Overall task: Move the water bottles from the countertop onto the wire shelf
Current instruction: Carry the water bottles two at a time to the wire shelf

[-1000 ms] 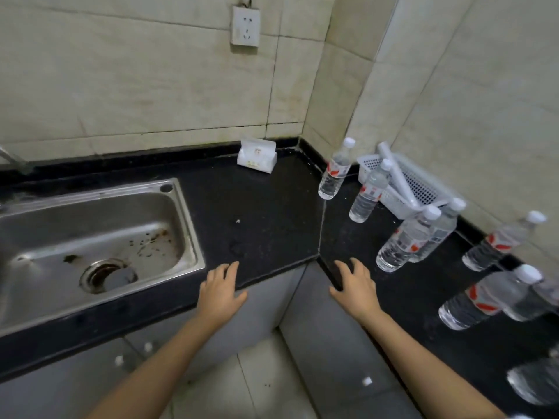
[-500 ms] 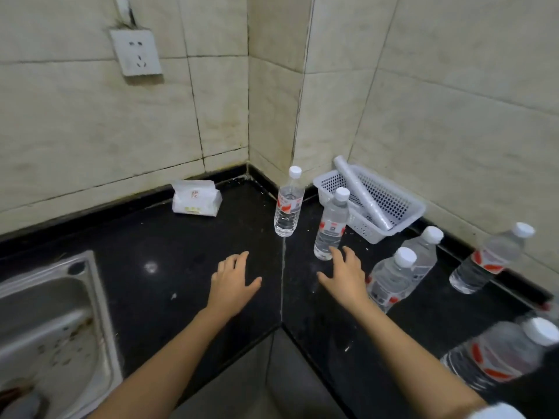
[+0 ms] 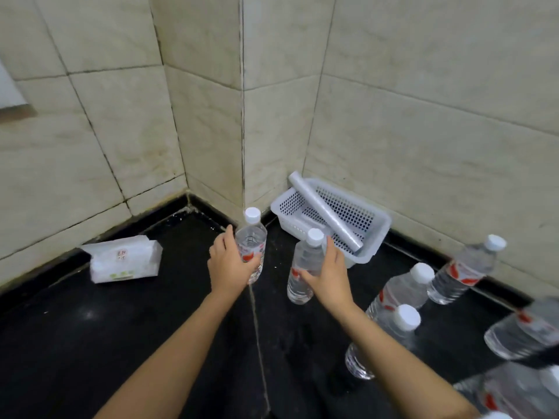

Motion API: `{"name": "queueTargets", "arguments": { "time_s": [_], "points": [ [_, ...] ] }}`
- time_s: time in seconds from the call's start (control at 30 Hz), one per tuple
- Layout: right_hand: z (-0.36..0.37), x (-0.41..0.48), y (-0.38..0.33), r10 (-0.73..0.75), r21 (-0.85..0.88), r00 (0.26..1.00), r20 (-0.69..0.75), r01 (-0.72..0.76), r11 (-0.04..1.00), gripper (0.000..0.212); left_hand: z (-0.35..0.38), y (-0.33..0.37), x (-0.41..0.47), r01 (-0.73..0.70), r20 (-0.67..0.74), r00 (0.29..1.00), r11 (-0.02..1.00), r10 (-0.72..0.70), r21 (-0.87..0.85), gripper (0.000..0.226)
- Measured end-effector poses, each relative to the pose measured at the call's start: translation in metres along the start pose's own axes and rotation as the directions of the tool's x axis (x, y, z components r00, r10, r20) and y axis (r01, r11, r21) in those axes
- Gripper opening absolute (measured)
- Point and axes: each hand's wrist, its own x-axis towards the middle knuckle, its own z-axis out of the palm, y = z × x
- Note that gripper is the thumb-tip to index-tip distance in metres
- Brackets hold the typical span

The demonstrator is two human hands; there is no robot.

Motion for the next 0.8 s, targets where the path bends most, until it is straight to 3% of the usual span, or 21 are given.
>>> {"name": "queueTargets", "arguments": {
  "time_s": [0.13, 0.3, 0.53, 0.7, 0.8],
  "points": [
    [0.01, 0.027, -0.008, 0.075, 0.078, 0.997, -0.017, -0.074, 0.994, 0.097, 0.014, 0.003, 0.038, -0.002, 0.071, 0.997, 0.997, 0.007, -0.071, 0.089],
    [0.032, 0.035, -0.003, 0.18, 0.24, 0.977, -0.119, -0.147, 0.96, 0.073, 0.03, -0.006, 0.058, -0.012, 0.115, 0.993, 0.987, 0.031, -0.16, 0.086],
    [0.035, 0.032, 0.0, 0.165, 0.261, 0.974, -0.153, -0.121, 0.958, 0.057, 0.035, -0.012, 0.056, -0.008, 0.116, 0.993, 0.979, 0.032, -0.206, 0.075],
    [0.034, 0.017, -0.005, 0.173, 0.259, 0.976, -0.128, -0.136, 0.956, 0.057, 0.035, -0.012, 0.03, -0.108, 0.151, 0.979, 0.975, 0.138, -0.193, 0.071],
    [0.025, -0.001, -0.012, 0.109, 0.215, 0.99, -0.095, -0.086, 0.973, 0.047, 0.035, -0.019, 0.008, -0.158, 0.175, 0.965, 0.964, 0.197, -0.212, 0.067]
  ]
}}
